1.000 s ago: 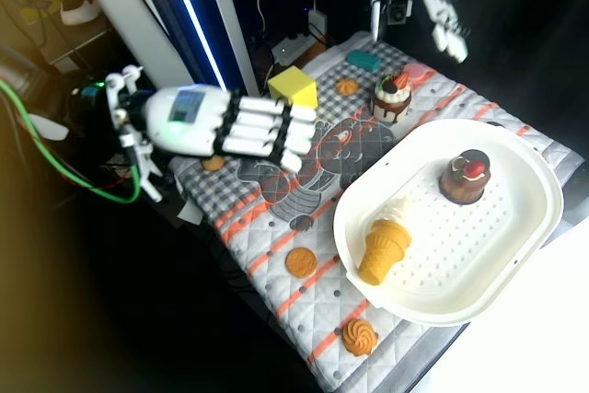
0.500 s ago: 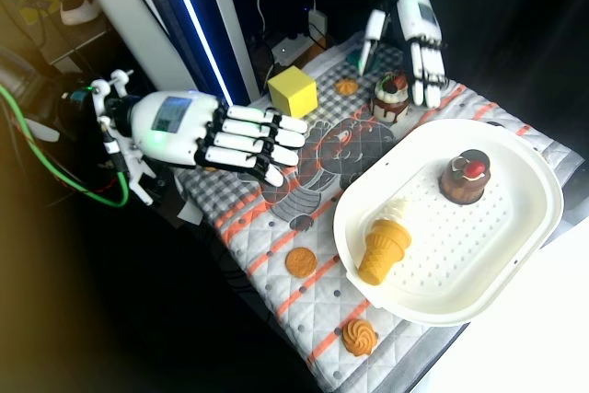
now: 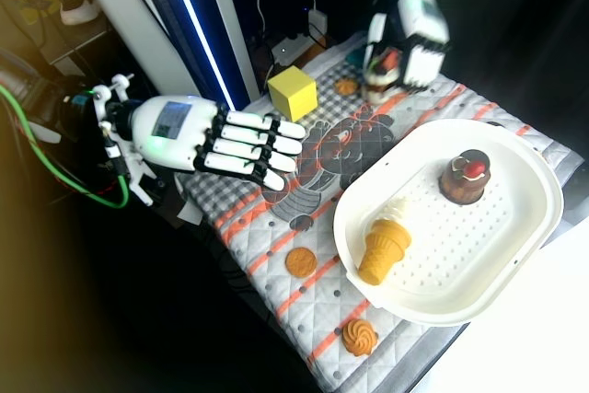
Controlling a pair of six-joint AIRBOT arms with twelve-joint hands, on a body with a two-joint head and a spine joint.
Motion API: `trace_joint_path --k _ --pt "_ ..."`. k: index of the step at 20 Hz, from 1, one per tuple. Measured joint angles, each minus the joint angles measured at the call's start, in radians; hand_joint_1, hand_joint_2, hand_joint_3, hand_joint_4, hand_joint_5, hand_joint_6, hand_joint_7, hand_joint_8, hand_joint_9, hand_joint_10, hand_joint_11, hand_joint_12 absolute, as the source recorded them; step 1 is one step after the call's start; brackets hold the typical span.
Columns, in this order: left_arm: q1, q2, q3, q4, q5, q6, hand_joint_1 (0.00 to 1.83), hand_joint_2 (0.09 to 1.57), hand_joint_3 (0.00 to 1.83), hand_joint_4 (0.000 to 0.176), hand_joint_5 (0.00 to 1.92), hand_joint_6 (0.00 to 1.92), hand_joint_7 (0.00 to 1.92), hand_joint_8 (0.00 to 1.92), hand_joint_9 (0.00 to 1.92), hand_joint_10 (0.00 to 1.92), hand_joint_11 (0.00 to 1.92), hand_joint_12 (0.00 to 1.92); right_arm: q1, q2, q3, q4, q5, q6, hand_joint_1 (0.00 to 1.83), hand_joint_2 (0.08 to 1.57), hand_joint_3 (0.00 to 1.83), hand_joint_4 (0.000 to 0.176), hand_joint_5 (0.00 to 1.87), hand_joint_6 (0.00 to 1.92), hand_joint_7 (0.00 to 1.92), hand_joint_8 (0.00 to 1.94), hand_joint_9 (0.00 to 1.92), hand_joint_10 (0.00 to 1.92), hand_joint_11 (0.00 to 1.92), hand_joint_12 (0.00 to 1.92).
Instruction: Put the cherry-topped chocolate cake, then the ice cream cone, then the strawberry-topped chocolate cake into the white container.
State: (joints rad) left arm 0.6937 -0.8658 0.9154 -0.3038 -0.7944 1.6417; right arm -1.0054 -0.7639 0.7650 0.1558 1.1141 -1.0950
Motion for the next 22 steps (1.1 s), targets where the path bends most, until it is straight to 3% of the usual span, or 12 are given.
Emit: trace_joint_path --k 3,6,7,8,10,12,14,17,18,19,20,22 --pt "-0.09 -0.053 0.059 0.002 0.042 0.002 1.35 1.2 0.0 0.0 0.71 1.3 0.84 1.29 0.74 1.46 0.56 1.75 -0.006 -0.001 0.0 0.005 0.004 0.002 0.57 1.31 0.0 0.0 0.0 0.0 0.01 0.0 0.0 0.34 0.0 0.95" --pt "-0.206 -0.128 0.143 0.005 0.143 0.011 1.34 1.2 0.0 0.0 0.75 1.18 0.82 1.34 0.78 1.49 0.66 1.76 -0.013 -0.003 0.002 0.004 0.015 0.004 0.53 1.3 0.0 0.0 0.0 0.0 0.01 0.0 0.0 0.36 0.0 1.02" --pt "-0.24 -0.154 0.172 -0.003 0.175 0.018 1.22 1.22 0.0 0.0 0.74 1.22 0.82 1.43 0.75 1.5 0.67 1.77 -0.013 -0.009 0.007 0.009 0.015 0.008 0.52 1.3 0.0 0.0 0.0 0.0 0.0 0.0 0.0 0.34 0.0 1.03" --pt "-0.269 -0.184 0.203 -0.016 0.196 0.028 1.31 1.22 0.01 0.0 0.71 1.24 0.77 1.42 0.75 1.55 0.66 1.8 -0.015 -0.009 0.008 0.008 0.017 0.012 0.53 1.3 0.0 0.0 0.0 0.0 0.0 0.0 0.0 0.32 0.0 1.02" --pt "-0.295 -0.233 0.253 -0.057 0.242 0.056 1.17 1.23 0.0 0.0 0.74 1.28 0.8 1.41 0.66 1.47 0.56 1.82 -0.015 -0.009 0.009 0.006 0.018 0.019 0.56 1.3 0.0 0.0 0.0 0.0 0.0 0.0 0.0 0.28 0.0 1.02" --pt "-0.317 -0.278 0.301 -0.114 0.307 0.108 1.29 1.22 0.0 0.0 0.77 1.27 0.78 1.37 0.67 1.51 0.42 1.83 -0.015 -0.009 0.013 0.002 0.018 0.022 0.58 1.32 0.01 0.0 0.0 0.0 0.0 0.0 0.0 0.26 0.0 1.03" --pt "-0.332 -0.322 0.348 -0.161 0.338 0.132 1.15 1.24 0.0 0.012 0.74 1.31 0.74 1.45 0.52 1.41 0.26 1.87 -0.015 -0.01 0.016 0.008 0.019 0.026 0.59 1.33 0.01 0.0 0.0 0.0 0.0 0.0 0.0 0.19 0.0 1.02" --pt "-0.337 -0.357 0.388 -0.19 0.367 0.134 1.14 1.29 0.0 0.0 0.58 1.43 0.74 1.52 0.45 1.43 0.24 1.92 -0.016 -0.013 0.017 0.008 0.017 0.026 0.49 1.29 0.0 0.0 0.0 0.0 0.0 0.0 0.0 0.38 0.0 1.14" --pt "-0.337 -0.361 0.393 -0.191 0.375 0.134 1.26 1.27 0.0 0.0 0.43 1.11 0.69 1.49 0.4 1.37 0.16 1.89 -0.016 -0.013 0.017 0.008 0.018 0.026 0.48 1.29 0.0 0.0 0.0 0.0 0.0 0.0 0.0 0.37 0.0 1.14" --pt "-0.337 -0.365 0.397 -0.2 0.378 0.131 1.15 1.2 0.0 0.0 0.32 0.94 0.43 1.12 0.3 1.29 0.07 1.85 -0.016 -0.013 0.017 0.008 0.018 0.026 0.49 1.29 0.0 0.0 0.0 0.0 0.0 0.0 0.0 0.33 0.0 1.12" --pt "-0.338 -0.366 0.399 -0.204 0.385 0.132 1.1 1.18 0.0 0.002 0.27 0.83 0.33 0.99 0.22 1.29 0.01 1.85 -0.016 -0.014 0.017 0.008 0.019 0.026 0.5 1.28 0.0 0.0 0.0 0.0 0.0 0.0 0.0 0.3 0.0 1.1" --pt "-0.338 -0.366 0.399 -0.205 0.381 0.131 1.01 1.13 0.0 0.033 0.15 0.68 0.16 0.93 0.03 1.33 0.0 1.88 -0.016 -0.016 0.017 0.008 0.018 0.027 0.5 1.27 0.0 0.0 0.0 0.0 0.0 0.0 0.0 0.3 0.0 1.05"
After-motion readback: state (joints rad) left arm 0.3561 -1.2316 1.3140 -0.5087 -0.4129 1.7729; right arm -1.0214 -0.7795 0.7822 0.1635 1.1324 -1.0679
